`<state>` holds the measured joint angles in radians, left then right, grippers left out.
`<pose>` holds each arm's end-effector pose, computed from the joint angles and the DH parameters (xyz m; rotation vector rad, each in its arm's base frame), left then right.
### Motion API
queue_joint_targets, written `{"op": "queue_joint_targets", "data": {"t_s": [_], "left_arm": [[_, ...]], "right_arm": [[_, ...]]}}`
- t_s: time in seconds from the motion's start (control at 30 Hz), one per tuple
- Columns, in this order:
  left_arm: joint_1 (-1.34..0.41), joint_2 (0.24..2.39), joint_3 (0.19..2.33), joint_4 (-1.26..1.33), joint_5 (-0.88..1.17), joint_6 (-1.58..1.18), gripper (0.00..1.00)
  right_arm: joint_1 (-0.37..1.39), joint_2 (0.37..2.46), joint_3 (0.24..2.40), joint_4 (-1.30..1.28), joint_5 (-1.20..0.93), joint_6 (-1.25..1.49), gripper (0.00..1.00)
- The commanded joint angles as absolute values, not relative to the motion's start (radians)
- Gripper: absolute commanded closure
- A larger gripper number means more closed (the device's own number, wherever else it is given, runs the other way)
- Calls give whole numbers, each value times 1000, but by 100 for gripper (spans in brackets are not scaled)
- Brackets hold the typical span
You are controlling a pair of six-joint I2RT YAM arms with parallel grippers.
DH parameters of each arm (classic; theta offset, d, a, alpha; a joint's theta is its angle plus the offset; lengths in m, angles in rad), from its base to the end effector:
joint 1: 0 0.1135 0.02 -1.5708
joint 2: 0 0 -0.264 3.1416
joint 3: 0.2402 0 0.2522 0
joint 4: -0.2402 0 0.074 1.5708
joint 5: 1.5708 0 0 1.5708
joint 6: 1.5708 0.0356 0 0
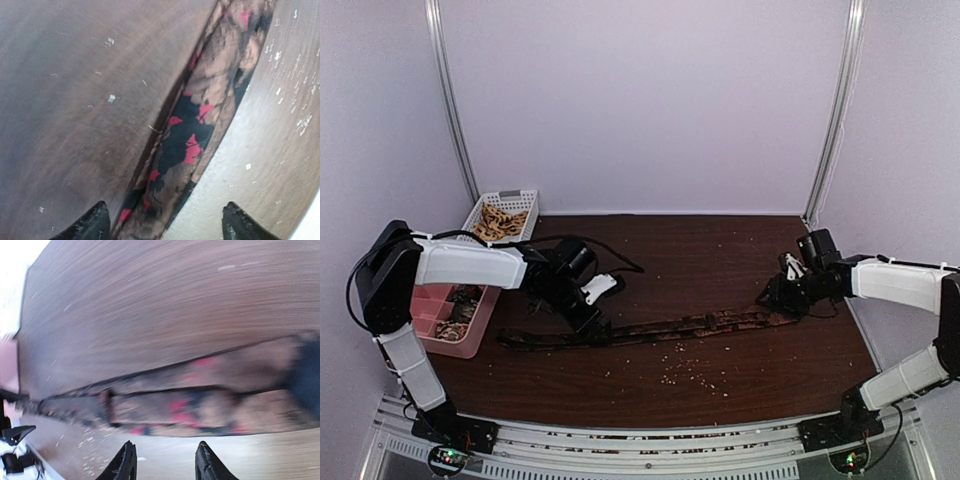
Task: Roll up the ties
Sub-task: Adjust the tie at the center of the board, then move to tie at the center of the board.
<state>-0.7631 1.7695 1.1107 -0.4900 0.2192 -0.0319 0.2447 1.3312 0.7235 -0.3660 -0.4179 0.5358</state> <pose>0.2455 -0.2455 0.1706 1.0595 2.5835 -0.5147 0.2416 0.0752 0.1912 0.2114 2.6238 0.8226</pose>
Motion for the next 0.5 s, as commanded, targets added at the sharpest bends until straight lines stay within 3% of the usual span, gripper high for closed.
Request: {"op": "queue_joint_targets", "data": {"t_s": [0.0,0.23,0.47], "left_arm": [[-764,1651,1058,-346,174,-91,3],[-765,1487,971,-220,12,-170,2],[-763,1331,872,-126,-154,-255,2]], "right_arm": [[399,1354,787,-268,-453,653,60],[628,1564,910,-166,-459,741,60],[692,1737,951,-89,-468,787,60]]}}
